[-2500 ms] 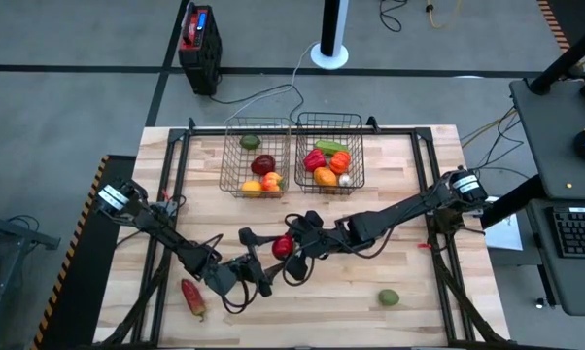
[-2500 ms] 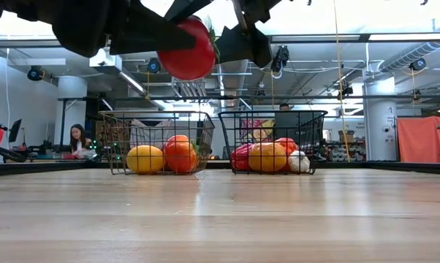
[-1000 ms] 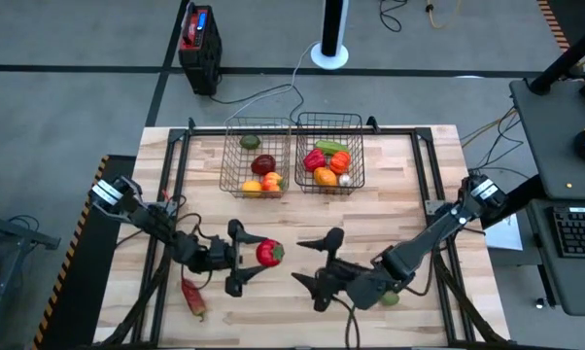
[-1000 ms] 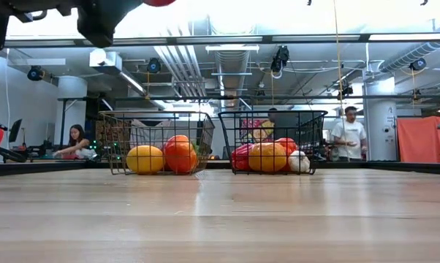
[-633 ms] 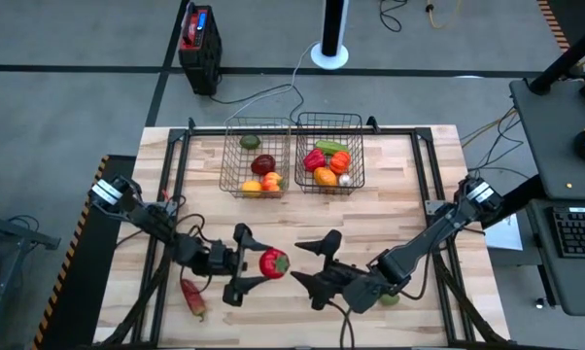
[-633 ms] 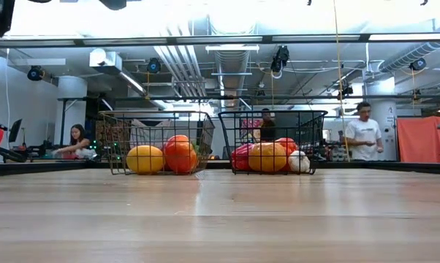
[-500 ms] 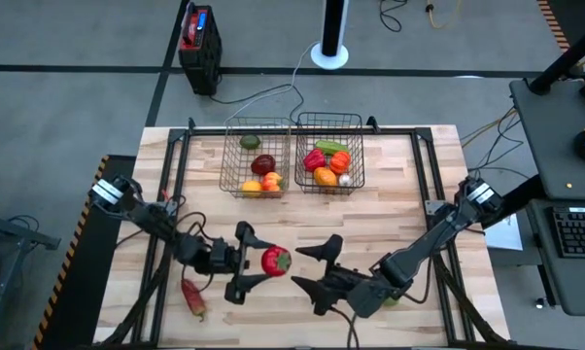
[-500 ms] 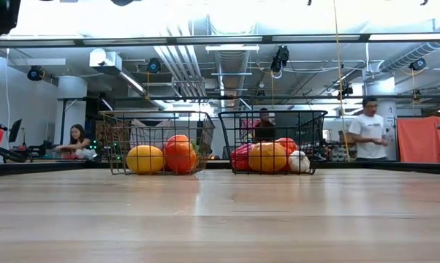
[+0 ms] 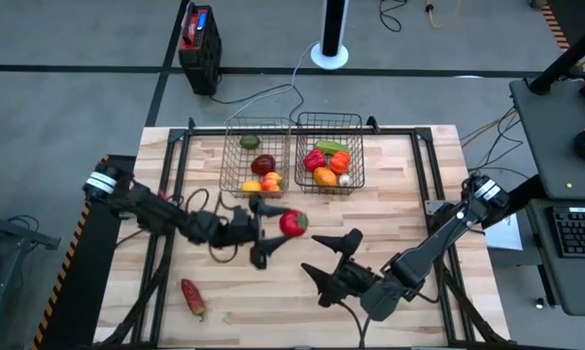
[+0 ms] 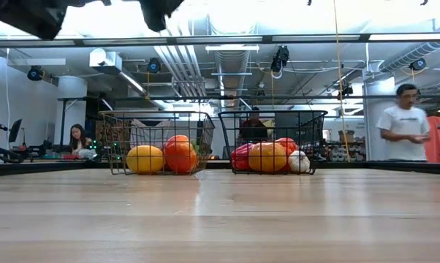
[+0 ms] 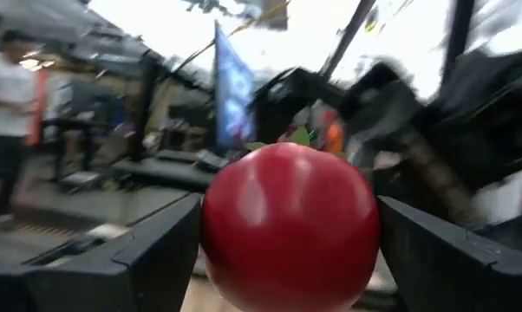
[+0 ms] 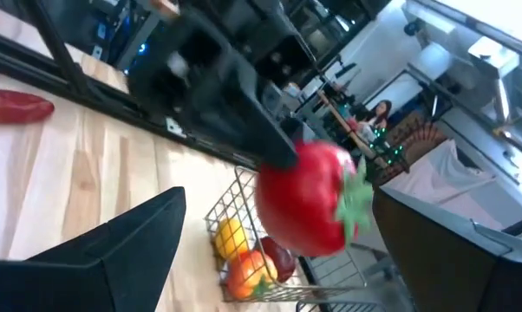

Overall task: Sort produce into baskets
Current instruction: Put the red tomato into the silver wire basket

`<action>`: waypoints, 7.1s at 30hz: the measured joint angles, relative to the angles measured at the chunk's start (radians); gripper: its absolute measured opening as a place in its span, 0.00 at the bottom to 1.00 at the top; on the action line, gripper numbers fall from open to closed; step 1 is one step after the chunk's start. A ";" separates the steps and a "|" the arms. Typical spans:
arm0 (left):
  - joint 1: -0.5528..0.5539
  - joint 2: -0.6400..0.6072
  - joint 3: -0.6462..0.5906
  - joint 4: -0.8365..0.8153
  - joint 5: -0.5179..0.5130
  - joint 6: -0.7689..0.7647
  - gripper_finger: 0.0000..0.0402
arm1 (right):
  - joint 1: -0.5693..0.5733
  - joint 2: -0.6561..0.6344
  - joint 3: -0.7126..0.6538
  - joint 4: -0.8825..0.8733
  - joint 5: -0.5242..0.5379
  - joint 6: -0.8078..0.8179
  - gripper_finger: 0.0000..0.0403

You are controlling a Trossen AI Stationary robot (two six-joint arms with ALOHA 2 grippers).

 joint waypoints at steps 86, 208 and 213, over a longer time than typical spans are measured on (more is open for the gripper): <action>0.638 -0.210 0.515 -2.045 0.262 0.183 0.83 | -0.024 -0.043 0.000 -0.321 -0.127 0.546 0.90; -0.417 -0.050 0.499 -1.816 -0.472 -0.578 0.82 | 0.190 0.011 -0.170 -0.789 -0.715 1.472 0.50; -0.417 -0.050 0.499 -1.808 -0.473 -0.579 0.82 | 0.127 0.011 -0.161 -0.660 -0.679 1.284 0.49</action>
